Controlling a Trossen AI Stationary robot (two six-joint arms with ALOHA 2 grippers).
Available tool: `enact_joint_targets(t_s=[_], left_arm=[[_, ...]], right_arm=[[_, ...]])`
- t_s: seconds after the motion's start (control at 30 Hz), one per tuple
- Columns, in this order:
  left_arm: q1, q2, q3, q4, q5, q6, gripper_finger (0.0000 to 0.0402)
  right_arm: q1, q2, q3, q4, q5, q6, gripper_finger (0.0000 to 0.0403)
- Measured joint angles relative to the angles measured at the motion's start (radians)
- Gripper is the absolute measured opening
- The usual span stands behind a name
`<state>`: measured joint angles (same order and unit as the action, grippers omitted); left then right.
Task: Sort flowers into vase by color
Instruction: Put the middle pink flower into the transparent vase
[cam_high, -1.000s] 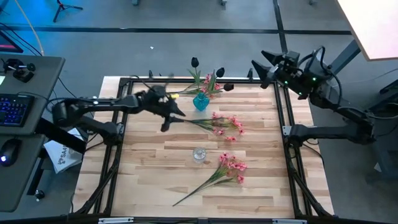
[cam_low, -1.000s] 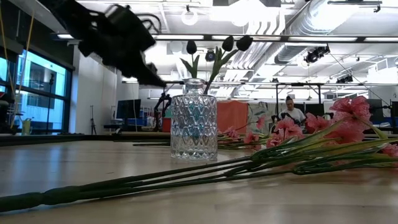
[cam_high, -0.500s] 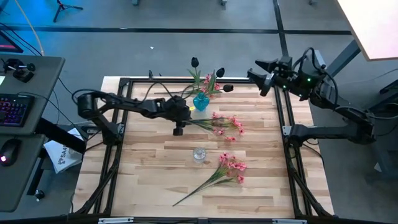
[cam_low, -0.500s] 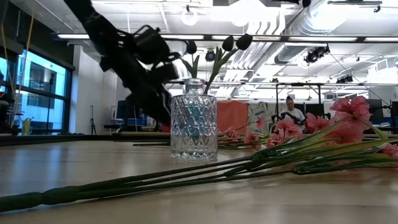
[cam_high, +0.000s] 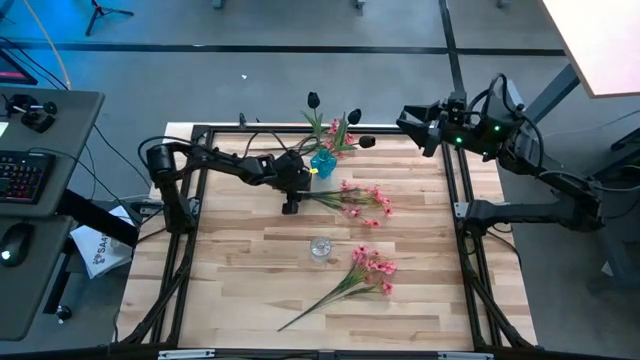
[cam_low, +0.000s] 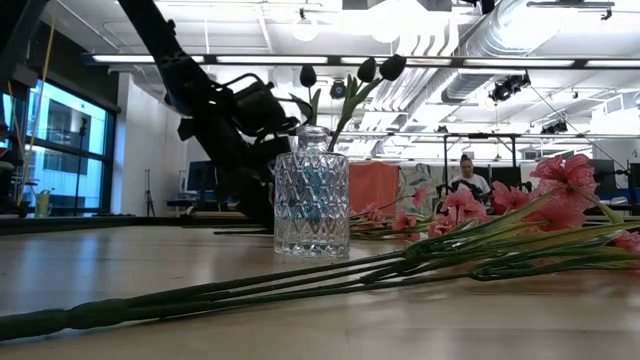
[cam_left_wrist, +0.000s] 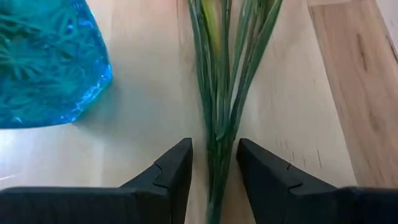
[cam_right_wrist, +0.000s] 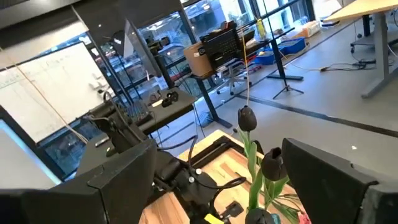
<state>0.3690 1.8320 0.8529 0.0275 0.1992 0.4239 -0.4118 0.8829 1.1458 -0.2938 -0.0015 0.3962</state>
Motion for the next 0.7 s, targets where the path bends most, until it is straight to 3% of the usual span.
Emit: enact_joint_targets(t_s=[0.2, 0.27, 0.37, 0.43, 0.7], left_arm=[[0.000, 0.041, 0.002, 0.030, 0.010, -0.011, 0.0117], [-0.001, 0.043, 0.003, 0.031, 0.011, -0.053, 0.0093], [-0.001, 0.028, 0.007, 0.011, 0.029, -0.130, 0.0026], [0.000, 0.011, 0.007, -0.012, 0.042, -0.169, 0.0012], [-0.037, -0.245, -0.040, -0.268, 0.093, -0.215, 0.0003]], right_arm=[[0.000, 0.000, 0.000, 0.028, 0.000, 0.020, 0.0341], [0.000, 0.000, 0.000, 0.029, 0.000, 0.031, 0.0341], [0.000, 0.000, 0.000, 0.029, 0.000, 0.032, 0.0341], [0.000, 0.000, 0.000, 0.029, 0.000, 0.032, 0.0341], [0.000, 0.000, 0.000, 0.029, 0.000, -0.019, 0.0341]])
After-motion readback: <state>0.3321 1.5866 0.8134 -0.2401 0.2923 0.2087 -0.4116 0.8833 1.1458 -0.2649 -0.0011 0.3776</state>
